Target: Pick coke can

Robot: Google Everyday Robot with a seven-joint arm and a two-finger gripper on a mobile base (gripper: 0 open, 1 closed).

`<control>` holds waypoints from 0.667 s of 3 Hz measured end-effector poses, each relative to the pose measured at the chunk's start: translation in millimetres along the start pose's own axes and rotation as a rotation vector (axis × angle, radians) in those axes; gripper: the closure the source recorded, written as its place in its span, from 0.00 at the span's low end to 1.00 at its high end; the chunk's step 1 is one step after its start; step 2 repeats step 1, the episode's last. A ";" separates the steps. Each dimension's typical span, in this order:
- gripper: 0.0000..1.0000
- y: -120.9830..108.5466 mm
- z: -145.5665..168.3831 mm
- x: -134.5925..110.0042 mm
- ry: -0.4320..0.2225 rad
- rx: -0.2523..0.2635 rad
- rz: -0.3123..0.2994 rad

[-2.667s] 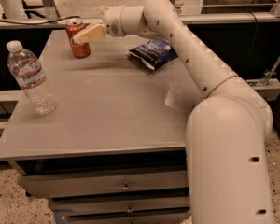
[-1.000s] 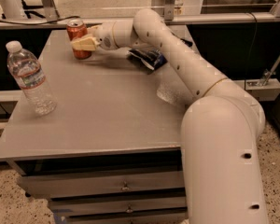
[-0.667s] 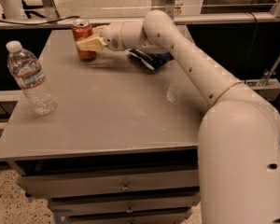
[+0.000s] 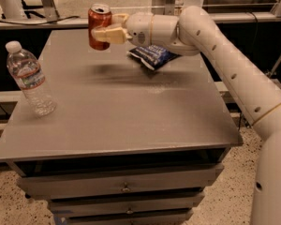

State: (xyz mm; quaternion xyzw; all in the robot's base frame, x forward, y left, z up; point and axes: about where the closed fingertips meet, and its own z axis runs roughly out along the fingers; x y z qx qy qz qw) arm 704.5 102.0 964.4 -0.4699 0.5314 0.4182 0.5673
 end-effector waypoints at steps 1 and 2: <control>1.00 -1.9 -9.0 -1.7 -0.004 0.011 0.000; 1.00 -1.9 -9.0 -1.7 -0.004 0.011 0.000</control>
Offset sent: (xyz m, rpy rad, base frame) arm 0.0000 0.0000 0.0000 0.0000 0.0000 0.0000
